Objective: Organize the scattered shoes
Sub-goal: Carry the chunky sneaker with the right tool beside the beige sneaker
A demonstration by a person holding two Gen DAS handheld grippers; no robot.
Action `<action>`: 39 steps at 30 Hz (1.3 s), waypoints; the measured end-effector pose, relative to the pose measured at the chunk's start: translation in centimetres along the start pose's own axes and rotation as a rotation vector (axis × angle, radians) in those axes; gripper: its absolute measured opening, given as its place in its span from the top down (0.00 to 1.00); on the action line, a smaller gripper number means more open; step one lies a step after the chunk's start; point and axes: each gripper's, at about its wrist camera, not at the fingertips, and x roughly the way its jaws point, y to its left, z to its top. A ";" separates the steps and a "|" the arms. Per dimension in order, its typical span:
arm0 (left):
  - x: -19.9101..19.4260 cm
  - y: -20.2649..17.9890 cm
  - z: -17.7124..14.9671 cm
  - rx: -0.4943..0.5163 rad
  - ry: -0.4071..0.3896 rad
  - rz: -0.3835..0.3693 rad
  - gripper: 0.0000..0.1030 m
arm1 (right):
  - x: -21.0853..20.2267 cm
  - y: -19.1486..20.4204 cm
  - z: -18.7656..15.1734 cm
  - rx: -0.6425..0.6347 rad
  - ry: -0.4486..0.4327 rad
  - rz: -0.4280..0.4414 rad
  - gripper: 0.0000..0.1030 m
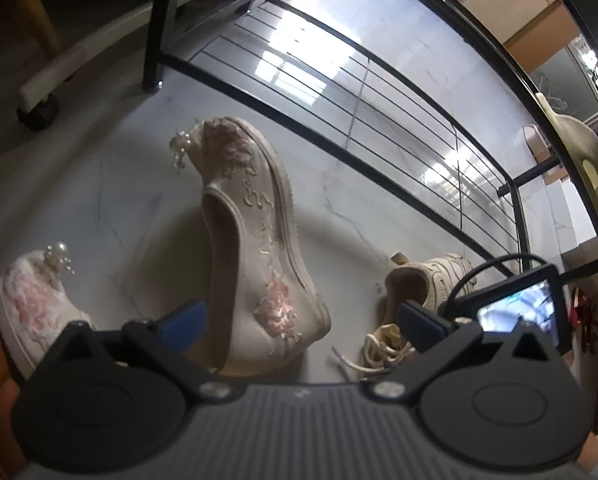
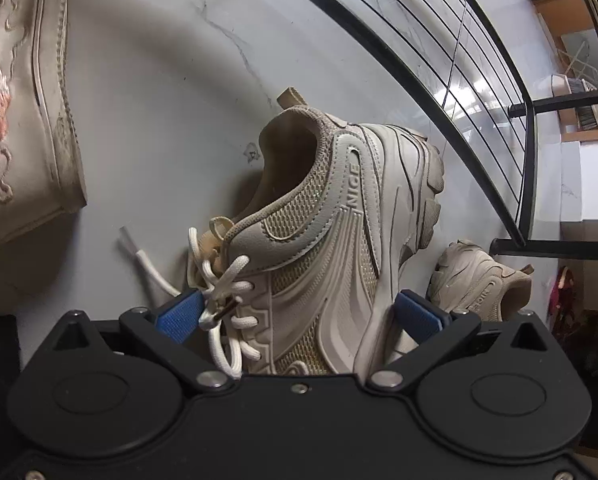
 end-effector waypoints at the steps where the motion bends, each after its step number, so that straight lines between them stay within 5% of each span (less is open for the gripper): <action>1: -0.1 0.1 0.0 0.000 -0.004 0.002 0.01 | 0.1 0.6 0.1 -0.029 0.009 -0.022 0.00; 9: -0.6 0.8 0.1 -0.026 -0.014 0.000 0.01 | 1.0 2.5 0.1 -0.140 0.045 -0.113 0.03; 15: -0.9 0.7 0.1 -0.024 -0.016 -0.011 0.01 | 0.3 1.0 0.2 -0.069 0.006 -0.083 0.13; 18: -0.8 0.6 0.0 -0.016 -0.012 -0.006 0.01 | 0.0 -0.3 0.2 -0.015 -0.008 -0.045 0.22; 27: -0.8 0.8 0.0 -0.022 -0.012 -0.005 0.01 | -0.8 -3.8 0.0 0.131 -0.046 0.065 0.21; 39: -0.1 0.6 -0.1 -0.016 0.016 -0.004 0.01 | 0.8 -11.5 -3.2 0.374 -0.053 0.328 0.21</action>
